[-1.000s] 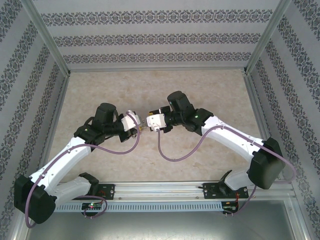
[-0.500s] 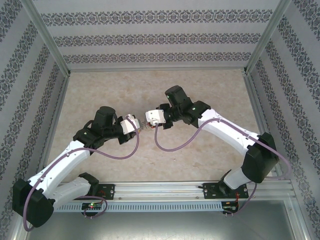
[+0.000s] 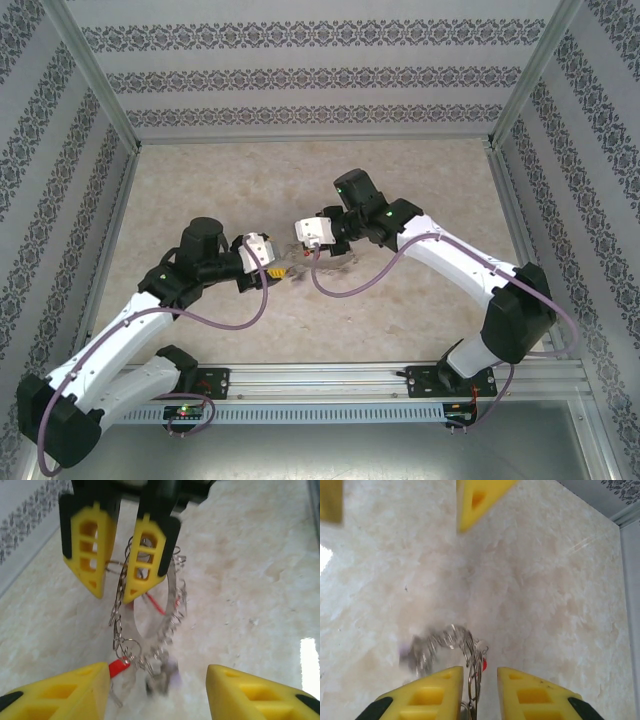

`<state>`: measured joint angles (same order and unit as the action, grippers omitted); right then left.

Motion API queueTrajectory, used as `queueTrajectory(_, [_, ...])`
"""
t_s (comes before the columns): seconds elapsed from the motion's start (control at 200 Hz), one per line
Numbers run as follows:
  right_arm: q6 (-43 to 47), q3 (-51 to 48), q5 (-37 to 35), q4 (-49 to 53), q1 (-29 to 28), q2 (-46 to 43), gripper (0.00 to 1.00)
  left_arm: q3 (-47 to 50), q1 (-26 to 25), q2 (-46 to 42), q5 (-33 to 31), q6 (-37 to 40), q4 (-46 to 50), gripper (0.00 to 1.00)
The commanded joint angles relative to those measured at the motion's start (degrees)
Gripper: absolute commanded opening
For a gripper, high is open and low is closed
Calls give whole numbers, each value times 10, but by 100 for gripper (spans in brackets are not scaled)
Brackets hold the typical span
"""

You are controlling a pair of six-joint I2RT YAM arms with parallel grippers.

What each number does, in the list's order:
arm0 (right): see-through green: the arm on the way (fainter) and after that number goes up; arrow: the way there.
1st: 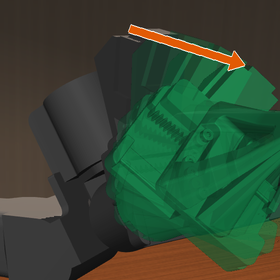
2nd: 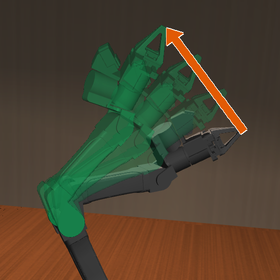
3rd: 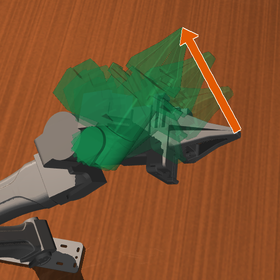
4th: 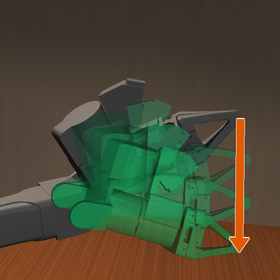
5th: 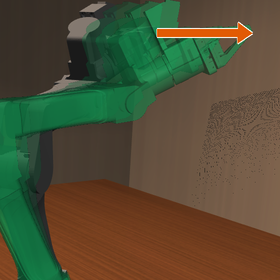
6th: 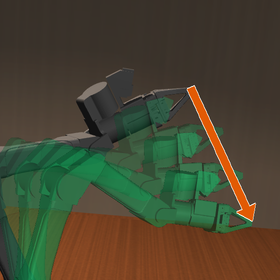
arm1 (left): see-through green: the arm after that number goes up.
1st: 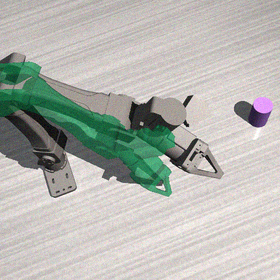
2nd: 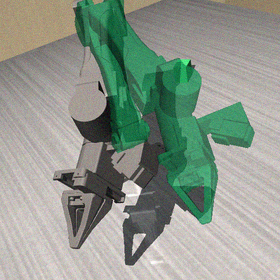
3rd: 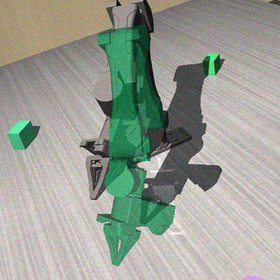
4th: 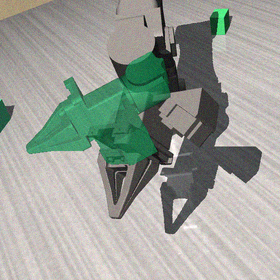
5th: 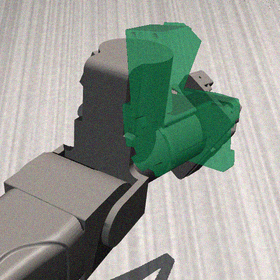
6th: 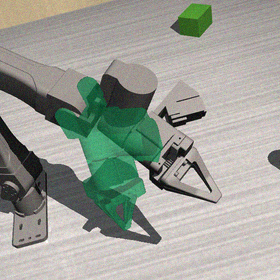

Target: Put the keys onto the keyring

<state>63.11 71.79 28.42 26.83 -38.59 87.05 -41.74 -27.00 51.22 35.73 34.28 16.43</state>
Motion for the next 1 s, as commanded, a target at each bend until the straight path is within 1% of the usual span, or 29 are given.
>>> queueTrajectory(0.0, [52,-21,32,-10,7,-44,0,-20,-2,-15,55,27,52,55])
queueTrajectory(0.1, [80,-33,61,-13,16,-64,0,-45,1,-5,30,56,82,55])
queueTrajectory(0.16, [88,-38,72,-13,19,-74,0,-51,4,7,7,57,75,55])
queueTrajectory(0.215, [91,-38,78,-8,23,-78,0,-56,10,23,6,48,61,54])
queueTrajectory(0.335, [92,-41,90,0,29,-79,0,-49,22,80,11,4,-9,55])
queueTrajectory(0.39, [91,-40,98,-1,29,-80,0,-42,23,107,28,-6,-42,56])
queueTrajectory(0.51, [88,-29,114,7,30,-80,0,-38,29,150,34,-24,-114,63])
queueTrajectory(0.55, [88,-27,117,9,30,-80,0,-38,35,162,35,-28,-132,67])
queueTrajectory(0.59, [88,-25,120,10,30,-80,0,-40,40,178,40,-28,-143,68])
queueTrajectory(0.665, [88,-24,124,15,30,-80,0,-45,47,210,75,-41,-161,69])
queueTrajectory(0.774, [89,-25,118,16,30,-77,0,-56,47,261,168,-74,-192,66])
queueTrajectory(0.839, [90,-26,112,16,30,-75,0,-60,47,287,207,-106,-217,65])
queueTrajectory(0.909, [90,-27,109,17,30,-75,0,-55,46,300,220,-123,-240,66])
queueTrajectory(0.994, [90,-27,106,19,30,-74,0,-41,47,297,218,-127,-260,67])
